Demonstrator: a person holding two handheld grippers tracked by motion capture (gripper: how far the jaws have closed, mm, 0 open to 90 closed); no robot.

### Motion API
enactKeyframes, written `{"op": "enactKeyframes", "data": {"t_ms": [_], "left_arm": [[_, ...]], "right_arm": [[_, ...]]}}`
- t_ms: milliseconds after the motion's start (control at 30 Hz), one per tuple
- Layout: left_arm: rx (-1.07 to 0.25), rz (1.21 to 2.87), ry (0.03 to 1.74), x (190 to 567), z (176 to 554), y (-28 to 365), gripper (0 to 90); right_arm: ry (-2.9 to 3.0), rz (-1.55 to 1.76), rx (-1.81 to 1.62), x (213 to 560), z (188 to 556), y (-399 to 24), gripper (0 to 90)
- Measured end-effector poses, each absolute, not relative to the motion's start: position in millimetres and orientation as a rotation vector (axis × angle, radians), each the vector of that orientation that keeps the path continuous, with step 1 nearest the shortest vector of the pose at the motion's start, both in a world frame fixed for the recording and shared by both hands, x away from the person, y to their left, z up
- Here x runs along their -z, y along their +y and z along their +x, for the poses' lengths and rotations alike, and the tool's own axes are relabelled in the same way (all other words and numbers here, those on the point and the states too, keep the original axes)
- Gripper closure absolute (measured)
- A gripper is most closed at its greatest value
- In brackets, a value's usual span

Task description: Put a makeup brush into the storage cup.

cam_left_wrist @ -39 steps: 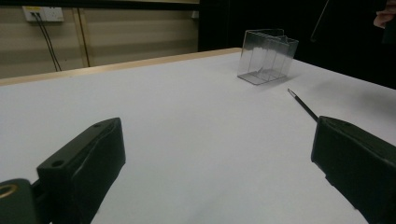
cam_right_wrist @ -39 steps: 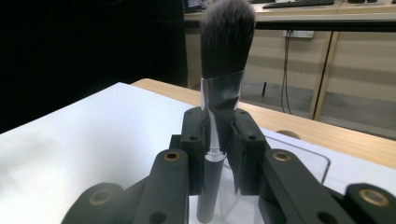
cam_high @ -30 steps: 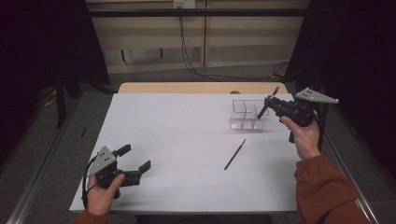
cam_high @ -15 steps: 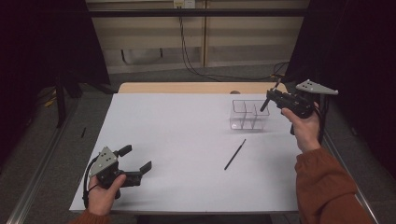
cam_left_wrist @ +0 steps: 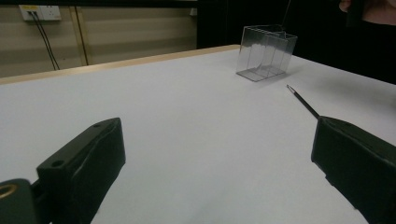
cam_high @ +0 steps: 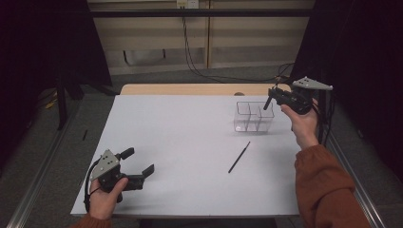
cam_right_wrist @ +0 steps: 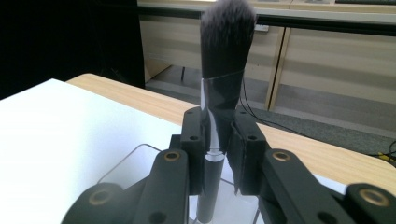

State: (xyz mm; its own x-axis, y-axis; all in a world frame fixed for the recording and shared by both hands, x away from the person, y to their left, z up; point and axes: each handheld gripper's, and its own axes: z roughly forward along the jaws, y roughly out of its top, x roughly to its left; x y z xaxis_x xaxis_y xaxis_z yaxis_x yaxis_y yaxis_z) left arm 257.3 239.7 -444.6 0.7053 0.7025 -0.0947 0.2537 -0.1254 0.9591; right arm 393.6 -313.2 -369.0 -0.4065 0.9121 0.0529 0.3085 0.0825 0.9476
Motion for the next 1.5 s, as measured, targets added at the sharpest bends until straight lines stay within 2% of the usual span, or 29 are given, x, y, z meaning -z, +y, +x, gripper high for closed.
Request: {"op": "enactKeyframes", "data": {"t_ms": [1500], "left_arm": [[-0.470,1.714,0.771,444.0,256.8,239.6,3.0]], "right_arm": [[1.853,1.260,-1.305,408.3,390.6,-318.7,77.3]]}}
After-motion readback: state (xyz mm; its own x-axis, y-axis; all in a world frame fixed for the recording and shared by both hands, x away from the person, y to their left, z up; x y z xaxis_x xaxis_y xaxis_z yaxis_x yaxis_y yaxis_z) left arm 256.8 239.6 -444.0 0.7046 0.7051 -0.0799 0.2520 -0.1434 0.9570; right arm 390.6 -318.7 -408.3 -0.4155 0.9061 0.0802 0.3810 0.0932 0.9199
